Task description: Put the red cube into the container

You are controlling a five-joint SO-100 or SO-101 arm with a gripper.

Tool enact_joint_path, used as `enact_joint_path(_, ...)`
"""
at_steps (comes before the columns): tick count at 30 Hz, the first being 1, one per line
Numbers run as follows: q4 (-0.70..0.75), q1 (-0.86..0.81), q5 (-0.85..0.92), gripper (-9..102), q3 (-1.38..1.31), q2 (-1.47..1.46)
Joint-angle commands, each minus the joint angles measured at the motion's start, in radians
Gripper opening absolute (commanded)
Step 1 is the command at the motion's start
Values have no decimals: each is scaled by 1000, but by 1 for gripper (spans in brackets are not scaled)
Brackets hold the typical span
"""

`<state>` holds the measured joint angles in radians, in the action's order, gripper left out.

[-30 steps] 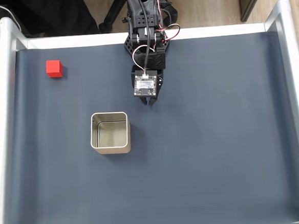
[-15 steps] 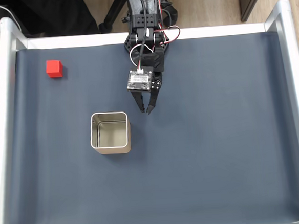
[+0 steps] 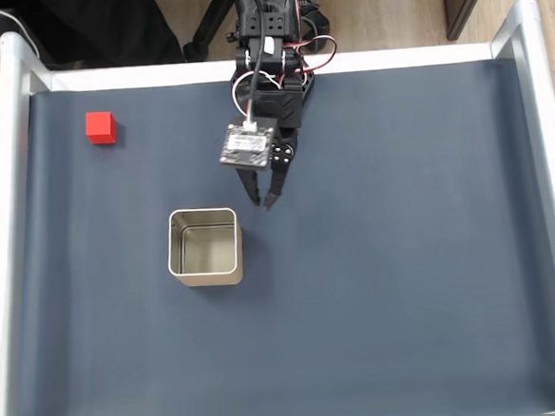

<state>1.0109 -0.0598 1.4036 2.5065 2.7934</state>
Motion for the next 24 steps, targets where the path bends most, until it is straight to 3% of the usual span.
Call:
enact_joint_path(1, 110, -74, -26, 0, -167, -83)
enact_joint_path(13, 457, -508, 12, 0, -517, -262)
enact_joint_path(24, 425, -954, 153, 0, -543, -469)
